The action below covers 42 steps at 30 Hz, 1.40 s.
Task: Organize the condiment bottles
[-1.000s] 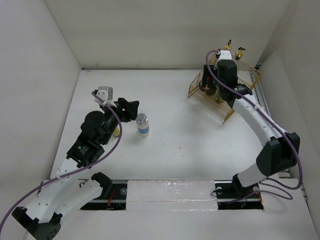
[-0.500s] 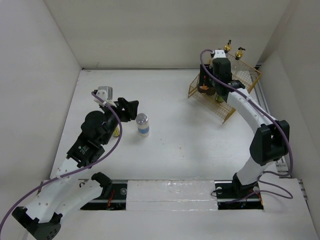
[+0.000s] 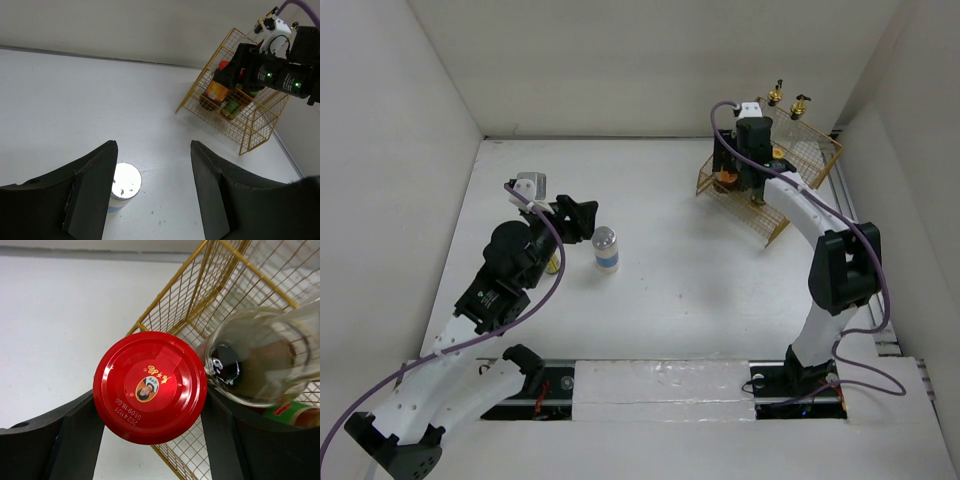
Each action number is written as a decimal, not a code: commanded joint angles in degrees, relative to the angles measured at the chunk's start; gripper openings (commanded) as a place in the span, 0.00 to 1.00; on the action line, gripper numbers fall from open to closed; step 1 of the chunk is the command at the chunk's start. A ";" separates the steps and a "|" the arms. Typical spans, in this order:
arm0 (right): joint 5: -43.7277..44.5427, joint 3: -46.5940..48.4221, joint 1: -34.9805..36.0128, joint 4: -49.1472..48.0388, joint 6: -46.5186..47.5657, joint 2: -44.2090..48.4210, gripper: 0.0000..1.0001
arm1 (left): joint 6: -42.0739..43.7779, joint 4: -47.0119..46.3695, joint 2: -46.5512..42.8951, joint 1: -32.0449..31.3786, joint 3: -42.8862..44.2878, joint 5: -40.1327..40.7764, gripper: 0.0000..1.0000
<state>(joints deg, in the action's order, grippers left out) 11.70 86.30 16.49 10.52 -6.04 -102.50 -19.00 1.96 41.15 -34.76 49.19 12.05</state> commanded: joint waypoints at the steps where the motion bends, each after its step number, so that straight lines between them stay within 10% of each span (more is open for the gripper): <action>1: 0.50 1.59 0.65 -5.07 -0.81 0.72 0.51 | -0.33 -2.75 -0.28 0.31 0.47 0.25 0.56; 13: 4.37 -2.72 1.79 -7.54 -4.15 1.34 0.53 | -0.33 -2.75 -0.80 0.31 0.47 0.25 0.56; 31: 3.86 -5.35 2.32 -6.93 -5.91 8.01 0.95 | -0.33 -2.75 -0.80 0.31 0.47 -0.80 0.56; 42: 1.84 -7.29 7.67 -5.34 -2.66 17.06 0.94 | -0.33 -2.75 -0.80 0.31 0.47 -0.28 0.56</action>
<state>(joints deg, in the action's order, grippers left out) 15.49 80.18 20.80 6.76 -10.28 -87.94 -19.00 1.96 41.12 -34.76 49.19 11.99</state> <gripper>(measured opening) 0.949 0.557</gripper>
